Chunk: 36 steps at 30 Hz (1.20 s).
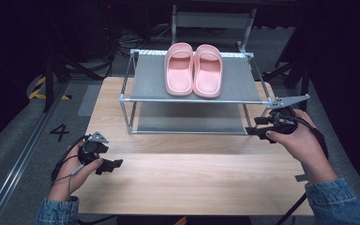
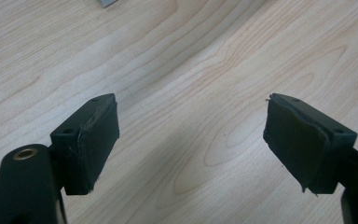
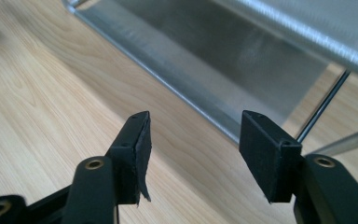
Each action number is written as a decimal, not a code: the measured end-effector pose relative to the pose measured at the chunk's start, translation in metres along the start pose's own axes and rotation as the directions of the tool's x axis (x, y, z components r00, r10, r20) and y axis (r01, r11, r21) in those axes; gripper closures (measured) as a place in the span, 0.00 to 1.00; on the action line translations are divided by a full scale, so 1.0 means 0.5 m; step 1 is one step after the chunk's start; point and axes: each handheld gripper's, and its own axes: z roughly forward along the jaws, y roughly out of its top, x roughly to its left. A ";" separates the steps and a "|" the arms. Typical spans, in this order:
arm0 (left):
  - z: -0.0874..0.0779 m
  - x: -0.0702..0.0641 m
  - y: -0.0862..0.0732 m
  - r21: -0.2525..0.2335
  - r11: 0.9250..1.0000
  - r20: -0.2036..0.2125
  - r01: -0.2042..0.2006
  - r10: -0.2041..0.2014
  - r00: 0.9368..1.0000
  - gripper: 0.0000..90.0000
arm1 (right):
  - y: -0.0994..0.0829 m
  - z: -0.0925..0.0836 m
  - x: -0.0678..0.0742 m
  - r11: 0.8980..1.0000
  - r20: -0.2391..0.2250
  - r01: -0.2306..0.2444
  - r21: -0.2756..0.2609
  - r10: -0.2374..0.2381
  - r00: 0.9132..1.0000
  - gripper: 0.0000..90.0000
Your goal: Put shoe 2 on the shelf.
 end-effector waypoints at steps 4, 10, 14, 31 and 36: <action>-0.001 0.005 -0.004 0.002 1.000 -0.004 0.006 -0.006 1.000 0.21 | -0.022 0.011 -0.007 1.000 0.005 -0.003 0.017 0.003 1.000 0.48; 0.001 0.005 -0.005 0.009 1.000 0.001 0.006 -0.006 1.000 0.21 | -0.060 0.029 -0.017 0.998 0.022 -0.033 0.049 0.032 0.999 0.47; 0.002 0.006 -0.004 0.013 1.000 0.000 0.008 -0.008 1.000 0.21 | -0.077 0.041 -0.019 0.997 0.030 -0.045 0.065 0.043 0.999 0.46; 0.016 0.008 0.008 0.031 0.999 0.013 0.008 -0.008 1.000 0.20 | -0.163 0.091 -0.021 0.976 0.060 -0.115 0.186 0.105 0.993 0.46; 0.021 0.007 0.011 0.038 0.999 0.018 0.006 -0.007 1.000 0.20 | -0.181 0.101 -0.019 0.971 0.060 -0.129 0.201 0.119 0.991 0.45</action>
